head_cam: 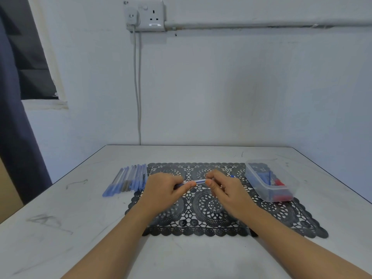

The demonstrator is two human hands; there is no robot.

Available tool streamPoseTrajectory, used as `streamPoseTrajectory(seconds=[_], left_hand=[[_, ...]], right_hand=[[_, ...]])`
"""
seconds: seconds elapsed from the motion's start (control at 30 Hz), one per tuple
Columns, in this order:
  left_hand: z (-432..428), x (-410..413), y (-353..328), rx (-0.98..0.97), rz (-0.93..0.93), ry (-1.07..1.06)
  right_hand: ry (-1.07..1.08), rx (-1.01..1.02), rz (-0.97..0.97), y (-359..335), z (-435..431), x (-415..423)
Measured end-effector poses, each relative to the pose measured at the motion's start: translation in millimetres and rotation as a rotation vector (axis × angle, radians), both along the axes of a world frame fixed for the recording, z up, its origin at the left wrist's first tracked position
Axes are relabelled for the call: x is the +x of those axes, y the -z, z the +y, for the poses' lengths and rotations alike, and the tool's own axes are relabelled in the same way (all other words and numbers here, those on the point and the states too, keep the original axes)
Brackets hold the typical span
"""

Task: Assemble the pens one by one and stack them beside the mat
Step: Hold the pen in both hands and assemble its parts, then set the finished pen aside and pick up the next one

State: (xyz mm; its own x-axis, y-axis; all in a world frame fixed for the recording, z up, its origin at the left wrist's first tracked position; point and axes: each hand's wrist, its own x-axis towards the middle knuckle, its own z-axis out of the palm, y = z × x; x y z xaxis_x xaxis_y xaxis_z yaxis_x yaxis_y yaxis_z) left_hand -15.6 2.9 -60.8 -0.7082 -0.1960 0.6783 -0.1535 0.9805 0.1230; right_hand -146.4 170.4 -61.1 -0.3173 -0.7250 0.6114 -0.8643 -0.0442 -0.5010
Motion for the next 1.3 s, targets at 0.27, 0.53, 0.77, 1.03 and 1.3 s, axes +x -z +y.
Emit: streamPoseTrajectory(seconds=[0.27, 0.53, 0.77, 1.03, 1.3], left_hand=[[-2.0, 0.7, -3.8, -0.166, 0.102, 0.043], [-7.9, 0.1, -2.9, -0.192, 0.038, -0.006], [-26.9, 7.2, -6.8, 0.196, 0.239, -0.235], [-78.9, 32.6, -8.8, 0.521, 0.101, -0.631], [-113.3, 70.9, 9.2, 0.767, 0.259, -0.768]], right_hand=[[-0.045, 0.017, -0.365, -2.9, -5.0, 11.1], [0.036, 0.048, -0.333, 6.9, -10.5, 12.5], [0.08, 0.441, 0.065, 21.1, -14.4, 8.9], [0.079, 0.688, 0.231, 30.7, -21.1, 6.3], [0.082, 0.706, 0.259, 33.3, -24.6, 3.6]])
